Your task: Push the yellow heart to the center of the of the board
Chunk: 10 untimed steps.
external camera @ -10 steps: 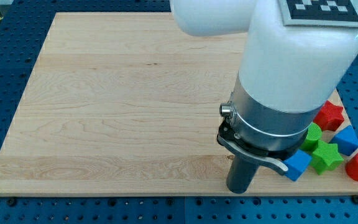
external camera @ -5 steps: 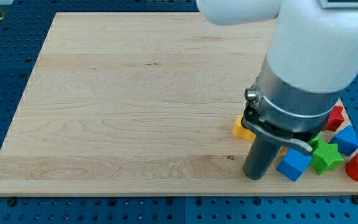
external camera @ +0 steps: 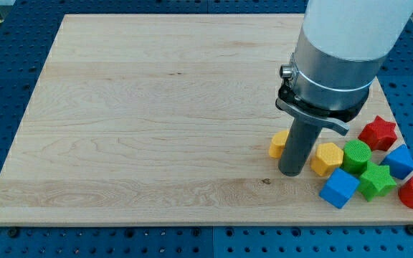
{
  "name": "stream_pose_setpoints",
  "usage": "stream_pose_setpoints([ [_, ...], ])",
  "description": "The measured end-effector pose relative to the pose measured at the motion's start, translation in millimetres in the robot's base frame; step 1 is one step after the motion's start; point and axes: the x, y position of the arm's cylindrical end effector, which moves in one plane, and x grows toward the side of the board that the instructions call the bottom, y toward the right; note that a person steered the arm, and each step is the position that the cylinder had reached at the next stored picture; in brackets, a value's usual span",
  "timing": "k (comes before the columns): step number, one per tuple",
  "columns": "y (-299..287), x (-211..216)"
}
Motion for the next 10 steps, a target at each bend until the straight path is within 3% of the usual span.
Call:
stream_pose_setpoints([
  [6, 0, -24],
  [8, -15, -65],
  [10, -5, -65],
])
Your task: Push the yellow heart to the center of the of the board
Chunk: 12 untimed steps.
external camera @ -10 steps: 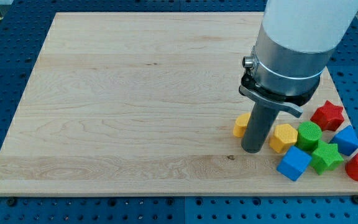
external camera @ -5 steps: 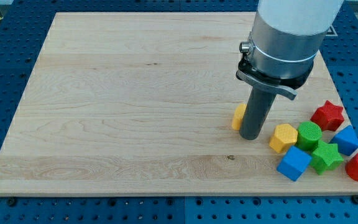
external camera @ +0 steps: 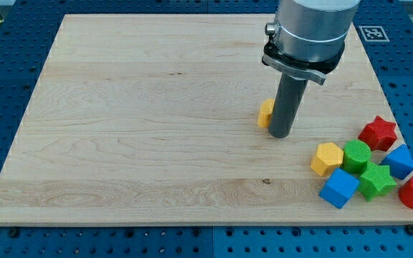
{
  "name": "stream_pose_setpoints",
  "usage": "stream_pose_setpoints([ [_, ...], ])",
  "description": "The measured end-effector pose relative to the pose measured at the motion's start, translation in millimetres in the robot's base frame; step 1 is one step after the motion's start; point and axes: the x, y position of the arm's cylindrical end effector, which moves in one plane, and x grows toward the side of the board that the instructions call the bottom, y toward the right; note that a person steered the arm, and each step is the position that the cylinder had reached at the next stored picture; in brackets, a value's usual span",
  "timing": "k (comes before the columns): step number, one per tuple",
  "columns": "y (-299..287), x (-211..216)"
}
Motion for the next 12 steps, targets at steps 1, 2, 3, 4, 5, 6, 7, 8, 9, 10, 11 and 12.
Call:
stream_pose_setpoints([
  [1, 3, -2],
  [2, 3, -9],
  [3, 3, -9],
  [4, 3, -9],
  [5, -2, -9],
  [6, 2, -10],
  [7, 8, -12],
  [8, 9, -44],
  [9, 3, -56],
  [10, -8, -56],
  [11, -21, -56],
  [12, -22, -56],
])
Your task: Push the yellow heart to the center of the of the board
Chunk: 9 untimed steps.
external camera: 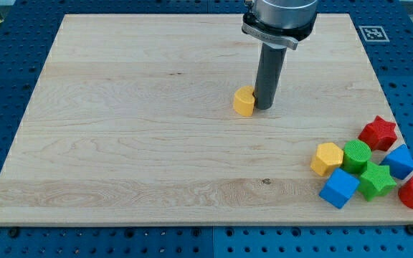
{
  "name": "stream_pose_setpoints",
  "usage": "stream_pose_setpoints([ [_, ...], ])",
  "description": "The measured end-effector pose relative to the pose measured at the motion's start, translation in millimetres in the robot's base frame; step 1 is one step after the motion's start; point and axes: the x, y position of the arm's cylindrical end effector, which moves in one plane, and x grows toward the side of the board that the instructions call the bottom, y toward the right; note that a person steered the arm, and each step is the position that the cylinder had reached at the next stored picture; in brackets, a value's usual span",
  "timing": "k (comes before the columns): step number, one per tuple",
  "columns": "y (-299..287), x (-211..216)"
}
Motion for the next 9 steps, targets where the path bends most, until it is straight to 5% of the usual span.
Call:
stream_pose_setpoints([
  [6, -34, 22],
  [9, 58, 11],
])
